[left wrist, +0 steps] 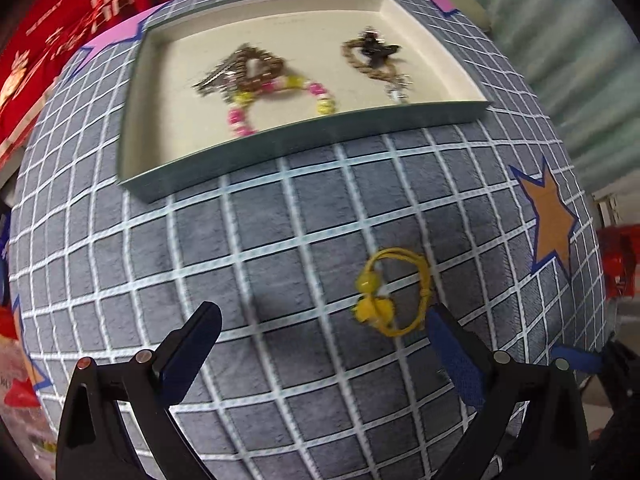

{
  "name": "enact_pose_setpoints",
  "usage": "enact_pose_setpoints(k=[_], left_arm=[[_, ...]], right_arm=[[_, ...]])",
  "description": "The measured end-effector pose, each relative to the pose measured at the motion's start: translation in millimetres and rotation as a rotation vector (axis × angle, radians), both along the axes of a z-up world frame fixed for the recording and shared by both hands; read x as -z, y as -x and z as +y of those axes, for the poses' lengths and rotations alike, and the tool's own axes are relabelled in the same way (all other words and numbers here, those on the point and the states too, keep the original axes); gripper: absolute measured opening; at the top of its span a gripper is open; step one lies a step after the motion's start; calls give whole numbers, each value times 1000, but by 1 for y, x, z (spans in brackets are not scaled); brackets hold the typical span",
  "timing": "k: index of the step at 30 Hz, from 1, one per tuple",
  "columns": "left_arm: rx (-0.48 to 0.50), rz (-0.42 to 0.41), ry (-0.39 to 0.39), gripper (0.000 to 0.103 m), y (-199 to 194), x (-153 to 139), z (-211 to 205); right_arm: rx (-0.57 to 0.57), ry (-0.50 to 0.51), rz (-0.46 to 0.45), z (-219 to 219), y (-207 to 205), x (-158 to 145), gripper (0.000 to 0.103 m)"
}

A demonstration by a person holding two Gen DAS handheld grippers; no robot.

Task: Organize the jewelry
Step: 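Move both open grippers back over the yellow hair tie and silver chain, then grasp the silver chain bracelet with the right gripper while the left gripper grasps the yellow beaded hair tie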

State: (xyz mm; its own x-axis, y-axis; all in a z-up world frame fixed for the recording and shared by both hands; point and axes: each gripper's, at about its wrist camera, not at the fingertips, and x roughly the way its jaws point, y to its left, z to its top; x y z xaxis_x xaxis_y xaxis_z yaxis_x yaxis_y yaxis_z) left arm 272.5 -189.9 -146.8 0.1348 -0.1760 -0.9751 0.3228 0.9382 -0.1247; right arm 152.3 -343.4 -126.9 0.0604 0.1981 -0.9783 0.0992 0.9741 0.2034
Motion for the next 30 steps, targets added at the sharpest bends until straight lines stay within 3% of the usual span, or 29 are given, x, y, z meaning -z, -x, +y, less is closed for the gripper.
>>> enact_pose_setpoints(k=[4,8,9,12,14,17,19,22,28,30], left_arm=[[34,-33,-7,102,-2,3,-18],[66,-43,-45,96,-5,13,-32],[73,-47,-53,89,-5,14,-34],[77,-67,-54,88,-6,15,-41],[77,-77,-75,76,-7,16,-43],[91,-102,-75,68,-5,15,-45],[100,-114,-70,47,-5,15,-48],[86,-109,-61,32,-9,13,-38],[48,-91,-46,30,-9,9,-4],[45,-88,-50,30,-6,9,-3]], right_arm=[[26,1,-15,-6,6,1,102],[41,1,-31,-6,6,4,99],[44,-1,-32,-6,7,5,99],[47,-1,-35,1,5,9,98],[44,2,-38,6,4,12,96],[36,10,-42,10,4,14,92],[36,10,-44,12,3,15,88],[37,19,-54,14,-2,16,85],[30,44,-79,26,-18,16,78],[8,84,-88,36,-24,17,68]])
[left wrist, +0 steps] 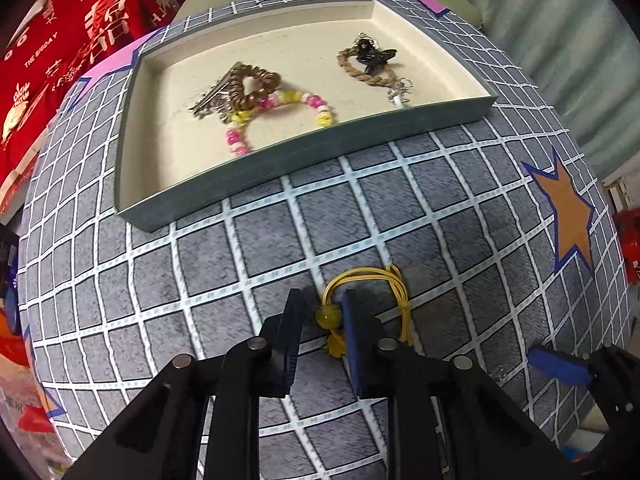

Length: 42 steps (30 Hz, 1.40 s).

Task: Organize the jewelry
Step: 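Grasp the silver chain bracelet with the right gripper while the left gripper grasps the yellow beaded hair tie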

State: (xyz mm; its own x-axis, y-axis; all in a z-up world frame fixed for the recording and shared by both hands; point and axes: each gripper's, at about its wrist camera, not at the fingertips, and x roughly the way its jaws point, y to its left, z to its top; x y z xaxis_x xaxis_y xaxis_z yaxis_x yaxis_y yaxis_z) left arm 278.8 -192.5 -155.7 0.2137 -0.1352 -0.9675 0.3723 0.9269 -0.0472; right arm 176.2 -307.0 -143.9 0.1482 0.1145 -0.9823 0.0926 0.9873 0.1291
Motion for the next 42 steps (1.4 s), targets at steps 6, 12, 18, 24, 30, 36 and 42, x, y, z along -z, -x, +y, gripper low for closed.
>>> enact_pose_setpoints(k=[6,12,18,24,30,36,42], left_arm=[[-17,22,18,23,6,-1,11],[-58,42,56,23,12,-8,27],[-81,40,77,23,20,-20,45],[-124,40,104,23,24,-33,59],[-156,31,126,23,27,-47,63],[-175,13,140,23,29,-64,70],[-187,-5,155,23,29,-76,71]], right_arm=[[-56,125,-6,26,-10,2,33],[11,9,17,8,-18,0,32],[59,-55,27,-15,-26,-8,32],[101,-106,42,-35,-34,-15,32],[112,-121,40,-43,-18,-27,32],[107,-131,26,-48,-19,-41,32],[99,-132,13,-53,-23,-55,32]])
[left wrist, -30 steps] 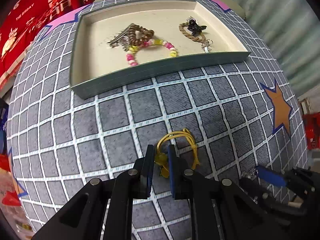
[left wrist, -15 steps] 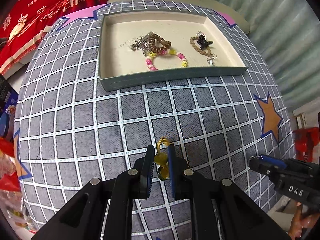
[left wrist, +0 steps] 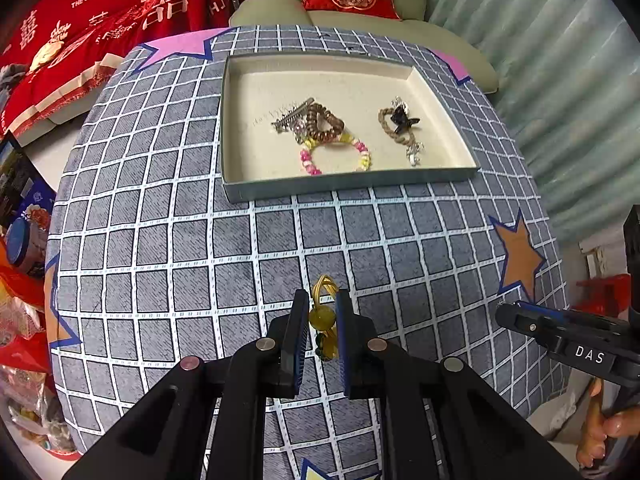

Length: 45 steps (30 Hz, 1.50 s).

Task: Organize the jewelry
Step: 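Grasp the silver chain bracelet with the right gripper while the left gripper grasps the yellow beaded hair tie, then carry the chain bracelet and hair tie over the tray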

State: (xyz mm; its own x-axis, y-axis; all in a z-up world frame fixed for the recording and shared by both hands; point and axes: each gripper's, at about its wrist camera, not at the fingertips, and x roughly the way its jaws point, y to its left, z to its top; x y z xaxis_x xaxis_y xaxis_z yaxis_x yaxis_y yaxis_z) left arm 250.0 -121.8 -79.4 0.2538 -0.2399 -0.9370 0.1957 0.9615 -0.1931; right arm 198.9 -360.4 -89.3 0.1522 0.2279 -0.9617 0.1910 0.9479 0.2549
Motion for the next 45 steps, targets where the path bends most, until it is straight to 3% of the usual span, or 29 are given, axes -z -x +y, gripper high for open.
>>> enact_pose_setpoints(k=[16,29,37,45], left_arm=[[-60,-41,34,23,-13,-27,8],[-99,-102,31,23,-63,-40,0],[-118,-117,9,23,-104,-30,-9],[-132,-99,-35,23,-133,-7,-16]], right_arm=[[-24,-6,-37,-9,-26,-26,33],[-70,-19,-86,-21,-84,-41,33],[-99,-18,-119,-26,-133,-43,33],[-113,-21,-103,-28,-172,-25,33]])
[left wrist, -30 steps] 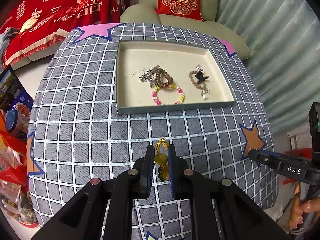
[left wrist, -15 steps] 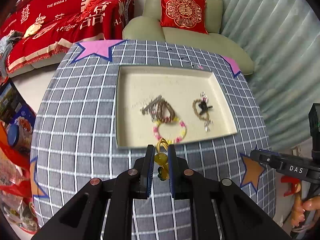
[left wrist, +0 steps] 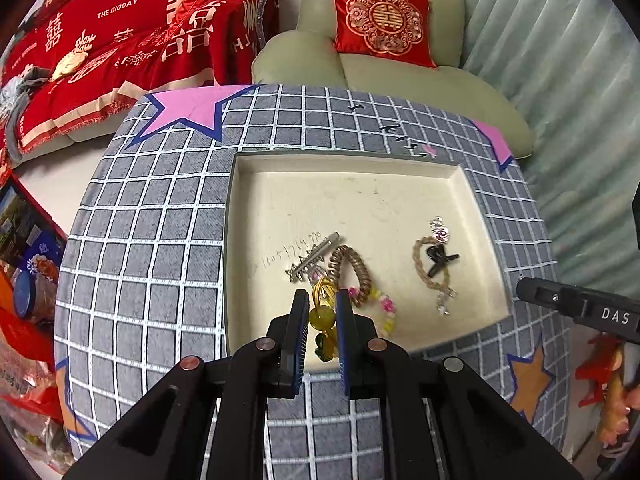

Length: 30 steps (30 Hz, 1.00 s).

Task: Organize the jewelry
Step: 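Carry the chain bracelet and hair tie over the tray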

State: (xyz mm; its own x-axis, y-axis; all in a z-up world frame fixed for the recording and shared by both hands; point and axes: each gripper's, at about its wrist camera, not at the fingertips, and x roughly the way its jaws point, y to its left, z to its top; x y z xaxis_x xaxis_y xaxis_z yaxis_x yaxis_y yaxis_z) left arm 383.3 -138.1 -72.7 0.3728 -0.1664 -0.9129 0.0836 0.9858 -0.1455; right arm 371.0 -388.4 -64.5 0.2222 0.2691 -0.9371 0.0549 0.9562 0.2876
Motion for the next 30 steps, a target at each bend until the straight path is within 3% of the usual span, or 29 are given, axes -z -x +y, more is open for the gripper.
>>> enact_pose_setpoints(k=[13,30], left_arm=[[27,33,-90,23,-21,43,-17],[24,91,-124,23,-25,69,-20]], right_arm=[[-33,8,57,10,-30,47,33],[-62,24,123,19,-39,84,36]])
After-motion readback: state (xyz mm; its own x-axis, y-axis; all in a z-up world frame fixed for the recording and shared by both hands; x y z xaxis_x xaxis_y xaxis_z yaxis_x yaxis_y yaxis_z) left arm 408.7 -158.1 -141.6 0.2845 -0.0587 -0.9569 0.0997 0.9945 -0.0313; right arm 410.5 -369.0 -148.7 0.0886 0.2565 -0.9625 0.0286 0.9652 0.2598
